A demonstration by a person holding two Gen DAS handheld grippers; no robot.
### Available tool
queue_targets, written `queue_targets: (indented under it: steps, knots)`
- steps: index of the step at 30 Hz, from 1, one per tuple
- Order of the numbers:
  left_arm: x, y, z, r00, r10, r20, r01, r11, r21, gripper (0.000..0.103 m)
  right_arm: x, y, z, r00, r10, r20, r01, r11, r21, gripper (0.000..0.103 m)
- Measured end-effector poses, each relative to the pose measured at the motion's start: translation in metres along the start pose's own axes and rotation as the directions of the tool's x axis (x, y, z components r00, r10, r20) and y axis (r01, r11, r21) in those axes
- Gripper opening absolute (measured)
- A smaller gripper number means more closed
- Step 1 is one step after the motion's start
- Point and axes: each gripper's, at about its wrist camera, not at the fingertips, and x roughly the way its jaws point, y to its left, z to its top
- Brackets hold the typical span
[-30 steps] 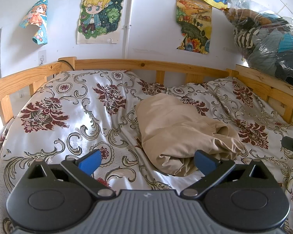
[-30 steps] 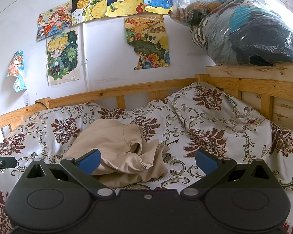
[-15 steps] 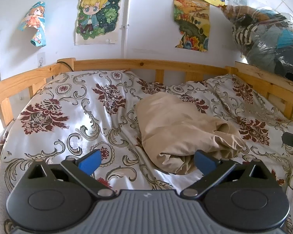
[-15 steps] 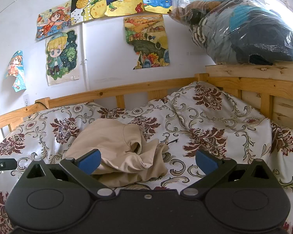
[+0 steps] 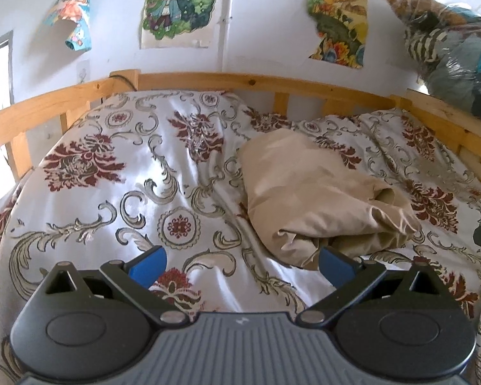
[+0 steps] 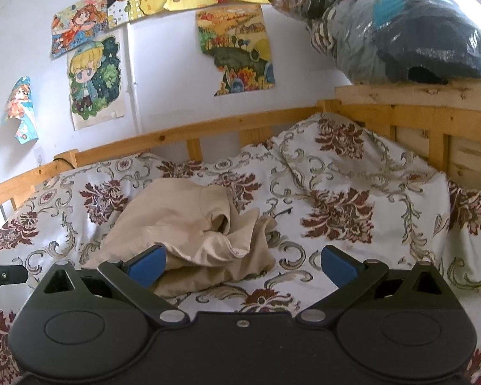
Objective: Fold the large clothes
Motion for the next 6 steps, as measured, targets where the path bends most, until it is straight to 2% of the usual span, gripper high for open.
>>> queue_targets:
  steps: [6]
  knots:
    - [0.0027, -0.0016, -0.0012, 1.000, 0.005, -0.019, -0.005, 1.000, 0.000, 0.102, 0.0061, 0.0026, -0.0021, 0.998, -0.018, -0.059, 0.018, 1.000, 0.006, 0.102]
